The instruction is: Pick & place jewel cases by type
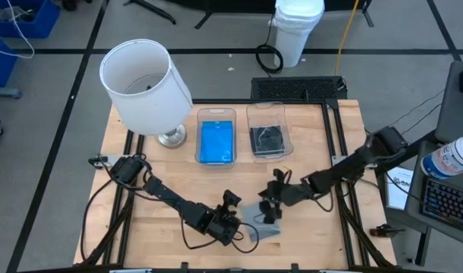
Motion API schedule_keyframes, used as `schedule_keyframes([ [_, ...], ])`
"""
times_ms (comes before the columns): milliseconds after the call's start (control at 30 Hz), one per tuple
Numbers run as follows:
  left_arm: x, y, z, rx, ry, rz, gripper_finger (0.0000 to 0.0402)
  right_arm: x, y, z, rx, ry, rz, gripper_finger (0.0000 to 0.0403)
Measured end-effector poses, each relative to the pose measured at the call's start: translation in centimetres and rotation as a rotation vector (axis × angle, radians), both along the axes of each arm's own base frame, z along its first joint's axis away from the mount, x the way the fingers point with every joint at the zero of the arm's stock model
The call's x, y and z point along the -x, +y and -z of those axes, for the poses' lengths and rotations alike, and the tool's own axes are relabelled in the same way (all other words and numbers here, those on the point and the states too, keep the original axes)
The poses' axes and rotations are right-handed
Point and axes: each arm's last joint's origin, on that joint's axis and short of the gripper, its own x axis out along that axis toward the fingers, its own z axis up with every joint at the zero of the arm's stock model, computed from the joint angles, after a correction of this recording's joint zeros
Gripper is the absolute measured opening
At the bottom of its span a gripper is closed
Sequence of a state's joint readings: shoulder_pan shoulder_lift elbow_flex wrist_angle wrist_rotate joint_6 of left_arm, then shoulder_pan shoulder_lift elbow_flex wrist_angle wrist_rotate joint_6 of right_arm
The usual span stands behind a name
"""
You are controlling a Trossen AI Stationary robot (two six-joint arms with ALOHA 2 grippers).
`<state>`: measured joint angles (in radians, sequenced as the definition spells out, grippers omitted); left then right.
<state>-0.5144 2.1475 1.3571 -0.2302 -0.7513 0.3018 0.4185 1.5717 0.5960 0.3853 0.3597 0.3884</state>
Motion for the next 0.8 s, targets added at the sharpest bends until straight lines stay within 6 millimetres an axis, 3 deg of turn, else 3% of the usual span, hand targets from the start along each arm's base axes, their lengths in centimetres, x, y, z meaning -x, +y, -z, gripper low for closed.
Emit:
schedule_keyframes([
  [333, 0.1, -0.2, 0.0, 0.078, 0.005, -0.004, 0.0335, 1.8, 1.3, 0.2, 0.009, 0.083, 0.055, 0.0],
  [800, -0.8, -4.0, -2.7, 0.363, 0.0, 0.23, 0.0335, 3.1, 2.3, 0.8, 0.025, 0.162, 0.034, 0.0],
])
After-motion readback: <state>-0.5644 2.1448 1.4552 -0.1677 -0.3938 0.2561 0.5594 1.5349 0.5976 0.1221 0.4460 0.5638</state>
